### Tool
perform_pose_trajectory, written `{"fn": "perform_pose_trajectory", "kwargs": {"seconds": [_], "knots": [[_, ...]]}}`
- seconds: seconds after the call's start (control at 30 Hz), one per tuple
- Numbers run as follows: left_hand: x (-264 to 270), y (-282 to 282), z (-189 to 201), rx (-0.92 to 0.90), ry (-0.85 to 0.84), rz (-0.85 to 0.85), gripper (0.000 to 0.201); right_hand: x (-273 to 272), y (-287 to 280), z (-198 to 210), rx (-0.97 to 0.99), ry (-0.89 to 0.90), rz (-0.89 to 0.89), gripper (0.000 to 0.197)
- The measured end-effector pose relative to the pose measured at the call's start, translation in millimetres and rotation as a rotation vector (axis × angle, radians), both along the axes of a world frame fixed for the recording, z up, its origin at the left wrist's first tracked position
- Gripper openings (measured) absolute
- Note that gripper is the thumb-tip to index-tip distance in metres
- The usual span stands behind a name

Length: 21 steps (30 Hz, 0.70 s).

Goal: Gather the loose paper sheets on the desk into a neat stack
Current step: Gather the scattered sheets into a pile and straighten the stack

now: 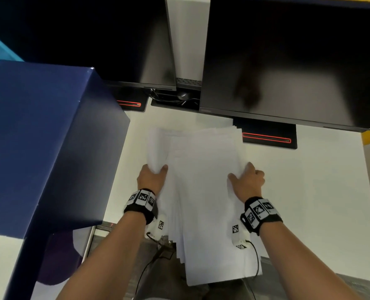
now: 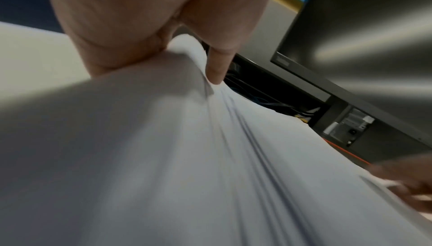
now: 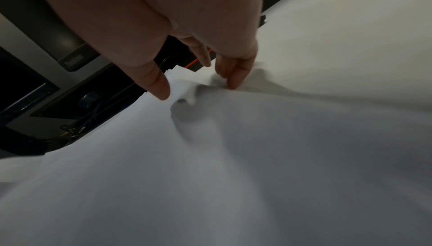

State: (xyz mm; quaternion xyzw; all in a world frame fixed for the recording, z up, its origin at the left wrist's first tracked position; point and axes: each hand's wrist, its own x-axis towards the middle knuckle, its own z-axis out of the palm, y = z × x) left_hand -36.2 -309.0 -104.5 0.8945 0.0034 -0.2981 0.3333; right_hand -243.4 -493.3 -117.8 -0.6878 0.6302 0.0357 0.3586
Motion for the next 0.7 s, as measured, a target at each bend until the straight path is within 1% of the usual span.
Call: {"fn": "perform_pose_trajectory", "kwargs": {"seconds": [0.03, 0.07, 0.1, 0.13, 0.17, 0.2, 0.27, 0.3, 0.37, 0.43, 0.5, 0.53, 0.6, 0.67, 0.7], "knots": [[3, 10, 2, 0.025, 0.006, -0.016, 0.046, -10, -1, 0, -0.010, 0.030, -0.021, 0.073], [7, 20, -1, 0.058, 0.028, -0.038, 0.036, -20, -1, -1, -0.002, 0.051, -0.037, 0.072], [7, 29, -2, 0.082, 0.048, -0.067, 0.026, -28, 0, -2, 0.023, 0.051, -0.041, 0.069], [7, 34, -8, 0.098, 0.064, -0.082, 0.022, -34, 3, -4, 0.052, 0.035, -0.036, 0.066], [5, 36, -10, 0.102, 0.061, -0.088, 0.023, -35, 7, -6, 0.075, 0.014, -0.025, 0.063], [2, 35, -15, 0.096, 0.065, -0.084, 0.030, -33, 11, -8, 0.082, -0.005, -0.017, 0.061], [-6, 23, -21, 0.050, 0.088, -0.063, 0.052, -19, 17, -8, 0.083, -0.039, -0.021, 0.061], [-10, 15, -21, 0.024, 0.089, -0.061, 0.057, -11, 20, -7, 0.092, -0.051, -0.035, 0.061], [-17, 1, -19, -0.034, 0.064, -0.051, 0.057, 1, 21, -3, 0.120, -0.083, -0.065, 0.063], [-18, -4, -14, -0.118, 0.030, -0.013, 0.052, 4, 17, 1, 0.127, -0.127, -0.073, 0.066], [-17, 3, -7, -0.126, 0.027, 0.017, 0.045, -9, 11, 7, 0.082, -0.087, -0.043, 0.069], [-18, 12, -7, -0.099, 0.043, 0.001, 0.044, -18, 9, 11, 0.060, -0.030, -0.013, 0.069], [-27, 33, -9, -0.025, 0.083, -0.105, 0.045, -38, 13, 15, 0.087, 0.063, 0.053, 0.067], [-43, 45, -13, 0.007, 0.105, -0.211, 0.049, -47, 26, 16, 0.177, 0.063, 0.097, 0.067], [-51, 45, -15, -0.011, 0.114, -0.212, 0.050, -47, 34, 15, 0.210, 0.051, 0.121, 0.068]]}}
